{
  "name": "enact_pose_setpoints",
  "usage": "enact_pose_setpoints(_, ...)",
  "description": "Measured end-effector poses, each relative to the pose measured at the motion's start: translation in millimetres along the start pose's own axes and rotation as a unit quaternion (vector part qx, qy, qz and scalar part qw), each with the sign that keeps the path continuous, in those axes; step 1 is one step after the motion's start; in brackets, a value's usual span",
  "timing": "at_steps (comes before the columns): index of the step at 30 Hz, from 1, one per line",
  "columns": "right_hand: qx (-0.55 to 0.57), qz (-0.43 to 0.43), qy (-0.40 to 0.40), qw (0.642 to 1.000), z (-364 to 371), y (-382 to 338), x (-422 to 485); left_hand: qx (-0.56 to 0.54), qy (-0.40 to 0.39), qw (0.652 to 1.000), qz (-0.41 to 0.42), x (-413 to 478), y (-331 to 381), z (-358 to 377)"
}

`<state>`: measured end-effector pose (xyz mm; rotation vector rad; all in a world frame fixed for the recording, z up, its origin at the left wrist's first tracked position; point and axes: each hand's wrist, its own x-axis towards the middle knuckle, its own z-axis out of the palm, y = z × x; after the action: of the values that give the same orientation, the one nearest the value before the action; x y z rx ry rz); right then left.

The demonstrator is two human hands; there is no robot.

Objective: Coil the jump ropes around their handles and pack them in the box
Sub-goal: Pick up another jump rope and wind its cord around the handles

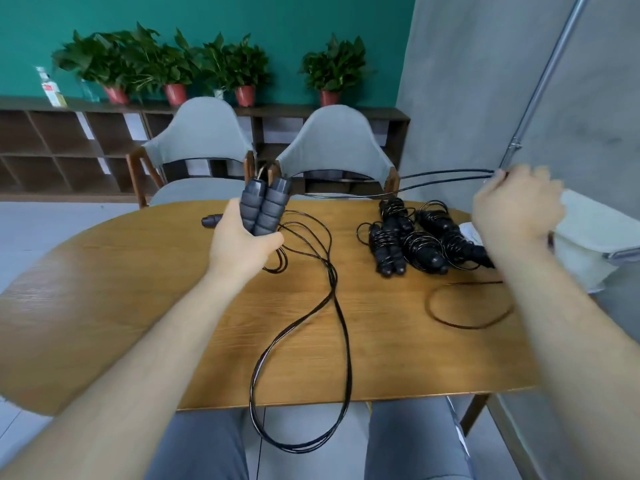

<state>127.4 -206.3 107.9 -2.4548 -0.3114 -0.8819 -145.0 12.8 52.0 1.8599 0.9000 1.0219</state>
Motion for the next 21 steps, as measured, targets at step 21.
enact_pose_setpoints(21,0.406,-0.231,-0.435,0.77,25,-125,-133,0.261,-0.163,0.94,0.145,9,-5,-33)
